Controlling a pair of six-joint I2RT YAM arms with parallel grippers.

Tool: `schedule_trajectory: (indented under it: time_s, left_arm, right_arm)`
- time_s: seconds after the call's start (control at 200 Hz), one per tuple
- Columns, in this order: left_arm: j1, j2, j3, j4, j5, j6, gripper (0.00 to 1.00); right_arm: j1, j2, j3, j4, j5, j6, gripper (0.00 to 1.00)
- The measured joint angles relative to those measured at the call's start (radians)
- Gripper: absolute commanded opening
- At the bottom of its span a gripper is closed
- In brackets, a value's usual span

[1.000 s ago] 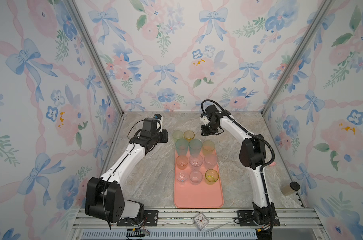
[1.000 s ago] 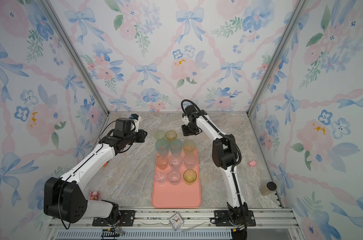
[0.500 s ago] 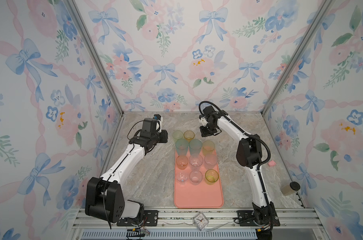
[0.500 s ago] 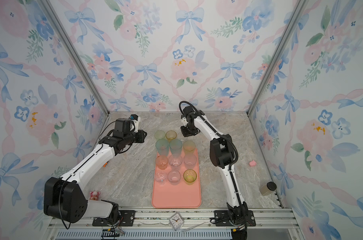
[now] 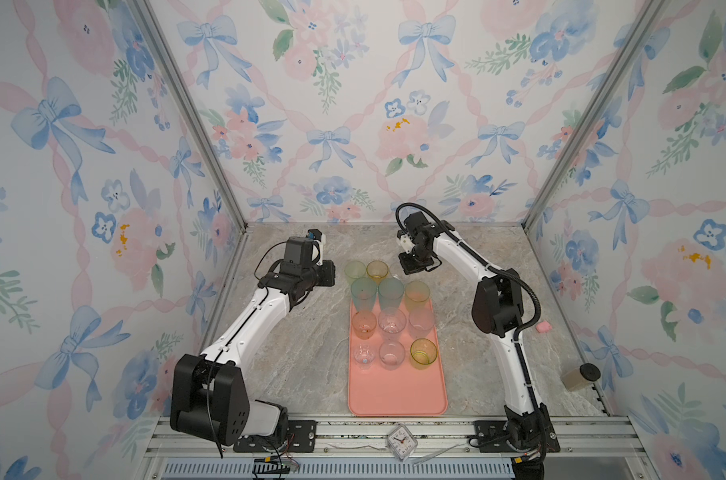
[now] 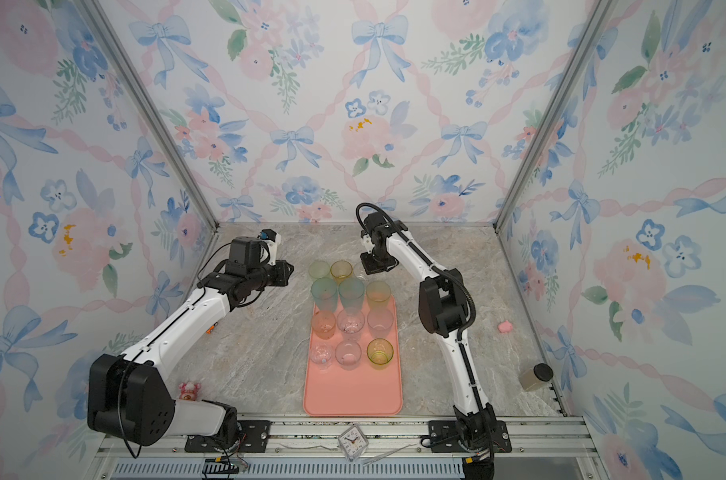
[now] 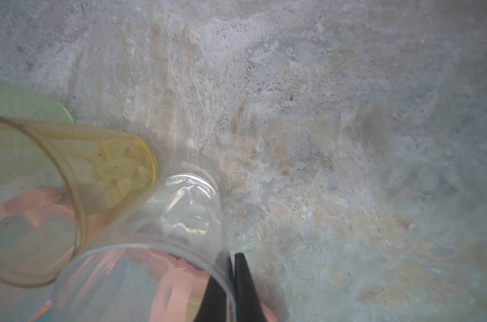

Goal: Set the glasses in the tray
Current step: 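Lower the right gripper onto the clear cup rim and close, then carry the clear cup with the right gripper over the tray's near end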

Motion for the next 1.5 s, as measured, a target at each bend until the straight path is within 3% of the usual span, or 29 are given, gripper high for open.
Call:
schedule_trajectory:
  time_s: [0.475,1.035,1.251,1.501]
  left_arm:
    - [0.0,0.0,-0.001,0.0,0.022,0.0,0.21]
    - [0.0,0.0,-0.04,0.008,0.002,0.0,0.21]
    - [-0.015,0.0,-0.062,0.016,-0.031,0.0,0.21]
    - [-0.04,-0.002,-0.081,0.053,-0.047,-0.001,0.22]
  right_arm:
    - [-0.021,-0.055,-0.07,0.023,0.04,-0.001,0.0]
    - [-0.088,-0.224,-0.2,0.113,0.095,0.011,0.0]
    - [-0.103,-0.354,-0.296,0.138,0.118,0.011,0.0]
    - [-0.086,-0.613,-0.431,0.142,0.129,0.011,0.0]
